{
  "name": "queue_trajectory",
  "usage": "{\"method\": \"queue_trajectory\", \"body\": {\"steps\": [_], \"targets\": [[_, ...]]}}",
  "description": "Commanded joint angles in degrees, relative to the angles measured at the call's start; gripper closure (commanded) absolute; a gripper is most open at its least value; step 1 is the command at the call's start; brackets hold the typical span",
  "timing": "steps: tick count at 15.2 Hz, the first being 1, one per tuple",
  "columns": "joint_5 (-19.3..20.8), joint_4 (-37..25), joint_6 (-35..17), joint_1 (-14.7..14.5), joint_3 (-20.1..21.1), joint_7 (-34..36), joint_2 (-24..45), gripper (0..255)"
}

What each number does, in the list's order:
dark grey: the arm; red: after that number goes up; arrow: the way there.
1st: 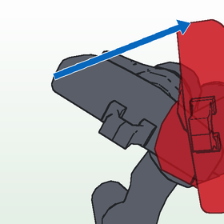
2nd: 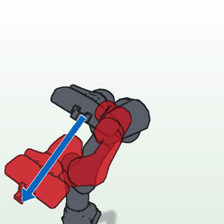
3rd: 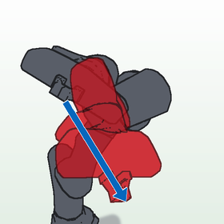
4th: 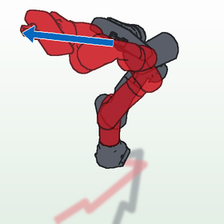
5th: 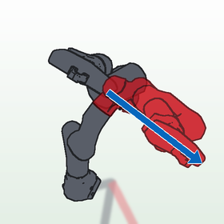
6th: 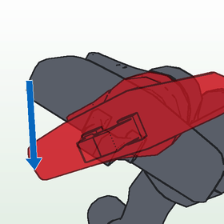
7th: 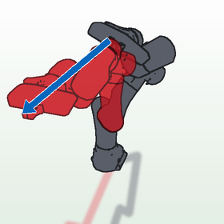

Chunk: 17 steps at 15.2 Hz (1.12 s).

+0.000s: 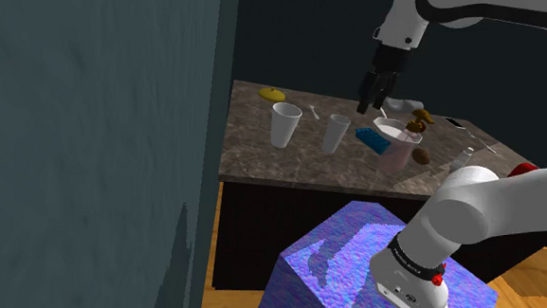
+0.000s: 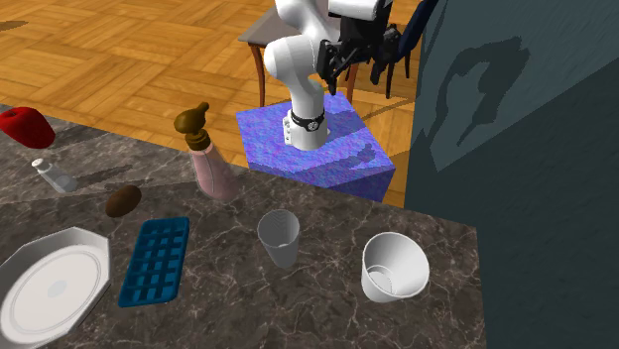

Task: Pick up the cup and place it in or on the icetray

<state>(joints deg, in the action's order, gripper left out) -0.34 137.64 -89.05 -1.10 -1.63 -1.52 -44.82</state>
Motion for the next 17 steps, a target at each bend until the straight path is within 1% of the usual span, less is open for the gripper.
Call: {"method": "queue_trajectory", "body": {"steps": [1,9,17], "targets": [[0.0,0.0,0.0,0.0,0.0,0.0,0.0,0],[5.0,2.27,-14.62,2.74,-4.23,-3.81,10.29,0],[8.27,-0.35,-28.21,5.07,-8.46,-6.99,24.03,0]]}}
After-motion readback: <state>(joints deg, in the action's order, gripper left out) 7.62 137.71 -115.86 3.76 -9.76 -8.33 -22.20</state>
